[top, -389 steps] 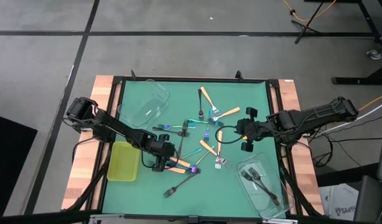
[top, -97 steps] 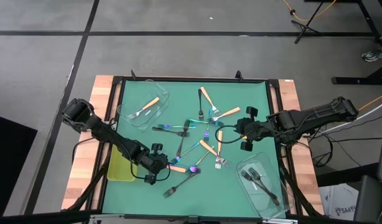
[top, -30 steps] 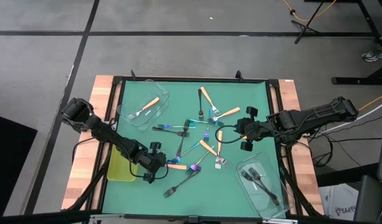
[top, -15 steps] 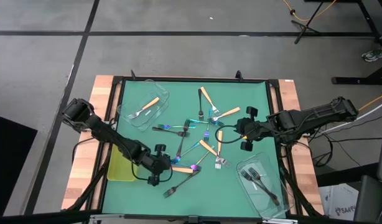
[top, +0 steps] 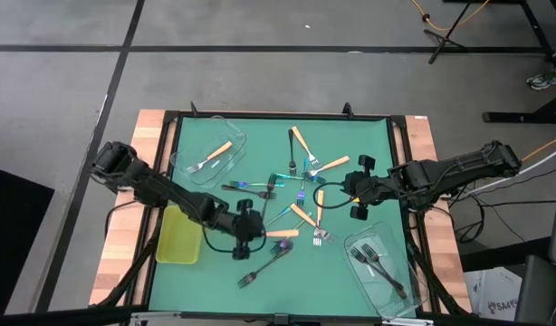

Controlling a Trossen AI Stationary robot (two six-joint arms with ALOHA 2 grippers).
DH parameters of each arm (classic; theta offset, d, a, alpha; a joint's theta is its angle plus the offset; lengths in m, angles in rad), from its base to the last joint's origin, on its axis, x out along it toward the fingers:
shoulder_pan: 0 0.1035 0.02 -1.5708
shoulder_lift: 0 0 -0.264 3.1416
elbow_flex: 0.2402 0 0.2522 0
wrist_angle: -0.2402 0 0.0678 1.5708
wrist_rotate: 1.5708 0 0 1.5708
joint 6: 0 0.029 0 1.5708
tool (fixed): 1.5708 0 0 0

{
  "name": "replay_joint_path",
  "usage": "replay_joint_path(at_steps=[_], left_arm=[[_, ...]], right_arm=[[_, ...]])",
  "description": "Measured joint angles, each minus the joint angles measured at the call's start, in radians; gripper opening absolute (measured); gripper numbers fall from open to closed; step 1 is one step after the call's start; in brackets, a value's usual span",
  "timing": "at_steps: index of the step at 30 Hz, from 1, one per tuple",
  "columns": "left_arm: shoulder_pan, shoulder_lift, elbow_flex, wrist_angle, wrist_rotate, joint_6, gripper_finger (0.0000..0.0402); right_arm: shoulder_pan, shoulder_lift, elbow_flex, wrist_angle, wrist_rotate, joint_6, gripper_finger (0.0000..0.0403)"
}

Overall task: Sort silverware by color (type)
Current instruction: Put the orange fork in the top transparent bin

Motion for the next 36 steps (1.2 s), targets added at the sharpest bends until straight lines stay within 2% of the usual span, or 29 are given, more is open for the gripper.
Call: replay_joint_path(at_steps=[11,15,25,36], left_arm=[[0.129,-0.012,0.032,-0.018,-0.001,-0.037,0.0016],[0.176,-0.055,0.033,-0.081,-0.007,-0.052,0.0016],[0.319,-0.268,0.033,-0.367,-0.047,0.0,0.0016],[0.48,-0.528,0.033,-0.645,-0.161,0.055,0.0016]], right_arm=[[0.0,0.0,0.0,0.0,0.0,0.0,0.0085],[0.0,0.0,0.0,0.0,0.0,0.0,0.0085],[0.0,0.0,0.0,0.0,0.008,0.0,0.0085],[0.0,0.0,0.0,0.002,0.007,0.0,0.0085]])
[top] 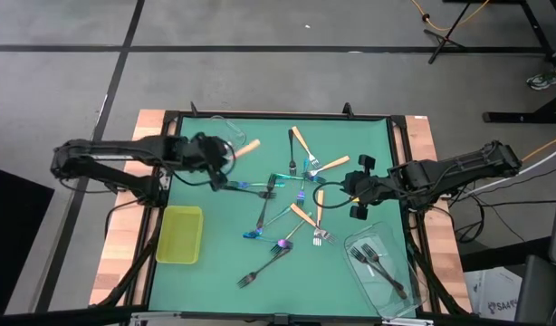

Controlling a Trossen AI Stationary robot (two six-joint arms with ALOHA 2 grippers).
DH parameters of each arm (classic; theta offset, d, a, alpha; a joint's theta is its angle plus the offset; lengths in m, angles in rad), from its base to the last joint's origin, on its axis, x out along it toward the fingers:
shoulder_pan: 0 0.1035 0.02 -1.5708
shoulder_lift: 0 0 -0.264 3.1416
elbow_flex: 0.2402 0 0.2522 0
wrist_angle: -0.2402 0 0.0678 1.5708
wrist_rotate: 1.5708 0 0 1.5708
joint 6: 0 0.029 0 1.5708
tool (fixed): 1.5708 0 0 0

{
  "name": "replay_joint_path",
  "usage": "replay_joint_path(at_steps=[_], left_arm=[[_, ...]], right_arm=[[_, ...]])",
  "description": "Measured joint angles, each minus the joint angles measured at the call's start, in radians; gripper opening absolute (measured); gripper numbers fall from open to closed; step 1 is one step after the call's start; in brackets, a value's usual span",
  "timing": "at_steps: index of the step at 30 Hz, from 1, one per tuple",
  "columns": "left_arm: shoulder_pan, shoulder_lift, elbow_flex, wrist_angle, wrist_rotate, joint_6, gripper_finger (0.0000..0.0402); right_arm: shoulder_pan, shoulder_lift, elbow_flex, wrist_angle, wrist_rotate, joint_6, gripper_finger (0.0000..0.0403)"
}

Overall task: Sort silverware by color (type)
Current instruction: Put the orange fork in the top transparent bin

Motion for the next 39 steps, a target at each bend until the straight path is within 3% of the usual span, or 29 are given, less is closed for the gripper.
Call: replay_joint_path(at_steps=[6,14,23,27,33,39], left_arm=[[0.077,-0.086,0.0,-0.095,-0.067,0.045,0.0016],[0.18,-0.104,-0.008,-0.126,-0.103,0.152,0.0016],[0.286,-0.103,-0.134,-0.118,-0.101,0.223,0.0016],[0.335,-0.103,-0.221,-0.048,-0.099,0.263,0.0016],[0.413,-0.093,-0.279,0.207,-0.036,0.395,0.0016],[0.465,-0.091,-0.299,0.215,-0.023,0.401,0.0016]], right_arm=[[0.0,0.0,0.0,0.002,0.0,0.0,0.0085],[0.0,0.0,0.0,0.005,0.001,0.0,0.0085],[0.0,0.0,0.0,0.005,0.001,0.0,0.0085],[0.0,0.0,0.0,0.005,0.001,0.0,0.0085],[0.0,0.004,0.0,0.015,0.001,0.0,0.0085],[0.0,0.035,0.0,0.019,-0.002,0.005,0.0085]])
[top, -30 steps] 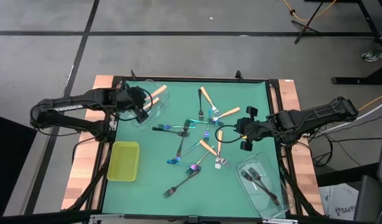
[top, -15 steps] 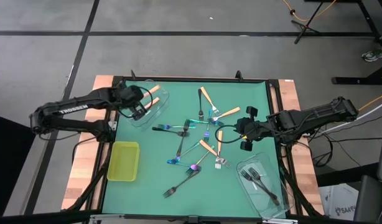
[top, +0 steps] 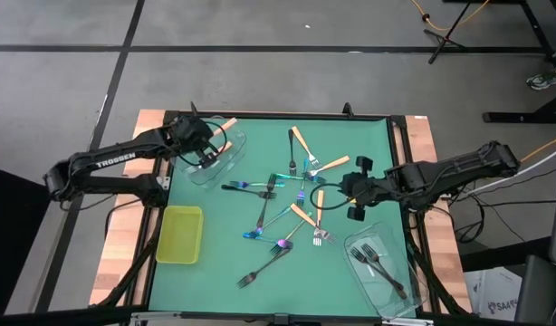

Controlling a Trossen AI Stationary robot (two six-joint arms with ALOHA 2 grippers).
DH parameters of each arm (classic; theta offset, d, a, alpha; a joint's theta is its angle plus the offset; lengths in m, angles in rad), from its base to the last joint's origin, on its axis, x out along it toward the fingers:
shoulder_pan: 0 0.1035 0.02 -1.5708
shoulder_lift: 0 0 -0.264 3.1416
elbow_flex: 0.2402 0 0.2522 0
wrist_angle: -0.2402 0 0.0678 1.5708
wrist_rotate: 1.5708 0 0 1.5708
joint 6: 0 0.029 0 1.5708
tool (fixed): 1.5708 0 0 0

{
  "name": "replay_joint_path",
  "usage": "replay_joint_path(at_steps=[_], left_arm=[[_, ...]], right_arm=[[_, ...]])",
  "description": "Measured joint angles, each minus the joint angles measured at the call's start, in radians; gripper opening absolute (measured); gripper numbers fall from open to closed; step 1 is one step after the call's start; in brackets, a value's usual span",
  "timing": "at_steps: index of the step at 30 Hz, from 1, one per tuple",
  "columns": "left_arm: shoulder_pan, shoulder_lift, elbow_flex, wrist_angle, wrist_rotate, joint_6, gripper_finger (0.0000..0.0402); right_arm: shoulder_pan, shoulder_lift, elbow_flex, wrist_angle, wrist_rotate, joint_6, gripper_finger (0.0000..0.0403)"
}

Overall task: Sort silverware by color (type)
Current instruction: Put the orange fork in the top transparent bin

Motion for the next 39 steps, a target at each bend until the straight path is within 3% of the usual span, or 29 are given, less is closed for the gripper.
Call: replay_joint_path(at_steps=[12,20,33,39], left_arm=[[0.05,0.001,-0.003,-0.028,0.07,-0.051,0.0016],[0.05,0.001,-0.099,0.048,0.132,-0.124,0.0016],[0.051,0.002,-0.252,0.128,0.133,-0.162,0.0016],[0.052,0.002,-0.256,0.146,0.13,-0.169,0.0016]], right_arm=[[0.0,0.089,0.0,-0.001,-0.008,-0.002,0.0085],[0.0,0.089,0.0,-0.003,-0.008,-0.004,0.0085],[0.0,0.089,0.0,-0.003,-0.008,-0.03,0.0085],[0.0,0.089,0.0,-0.003,-0.007,-0.03,0.0085]])
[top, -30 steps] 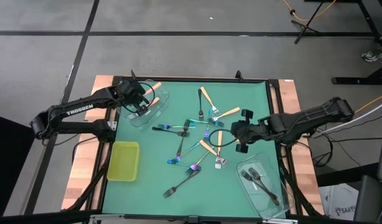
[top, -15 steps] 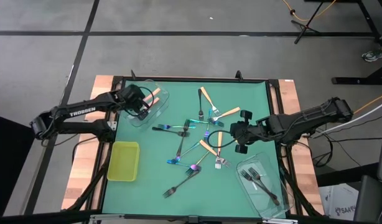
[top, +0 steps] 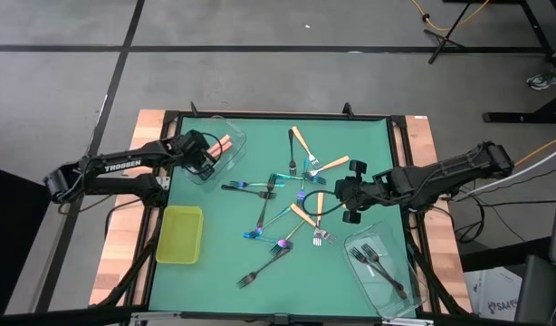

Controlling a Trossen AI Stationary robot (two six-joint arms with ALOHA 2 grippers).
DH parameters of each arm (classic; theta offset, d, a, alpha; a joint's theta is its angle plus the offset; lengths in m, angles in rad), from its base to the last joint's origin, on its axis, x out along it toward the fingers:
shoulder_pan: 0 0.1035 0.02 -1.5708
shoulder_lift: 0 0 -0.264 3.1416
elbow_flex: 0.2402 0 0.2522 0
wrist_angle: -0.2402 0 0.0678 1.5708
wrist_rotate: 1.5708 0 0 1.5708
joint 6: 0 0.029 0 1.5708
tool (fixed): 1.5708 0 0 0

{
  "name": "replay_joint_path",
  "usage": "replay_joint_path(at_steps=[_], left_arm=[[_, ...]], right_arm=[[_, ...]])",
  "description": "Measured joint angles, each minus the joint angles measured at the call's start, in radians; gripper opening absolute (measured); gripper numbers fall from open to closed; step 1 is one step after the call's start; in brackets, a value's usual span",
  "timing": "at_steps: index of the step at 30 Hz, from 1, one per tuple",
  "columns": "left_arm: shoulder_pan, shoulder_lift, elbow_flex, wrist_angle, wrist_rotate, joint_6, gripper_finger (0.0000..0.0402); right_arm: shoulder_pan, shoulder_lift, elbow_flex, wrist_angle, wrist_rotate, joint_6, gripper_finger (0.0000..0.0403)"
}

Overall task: Sort silverware by color (type)
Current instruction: Put the orange fork in the top transparent bin

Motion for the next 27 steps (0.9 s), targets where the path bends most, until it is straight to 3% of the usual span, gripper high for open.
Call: replay_joint_path(at_steps=[10,17,27], left_arm=[[0.0,0.038,0.0,-0.017,0.053,-0.026,0.0018],[0.0,0.109,0.001,-0.007,0.04,-0.032,0.003],[0.0,0.116,0.002,-0.005,0.037,-0.032,0.0033]], right_arm=[[0.0,0.0,0.0,0.001,0.0,0.0,0.0085],[0.0,0.0,0.0,0.001,-0.001,0.0,0.0085],[0.0,0.0,0.0,0.001,-0.001,0.0,0.0085]])
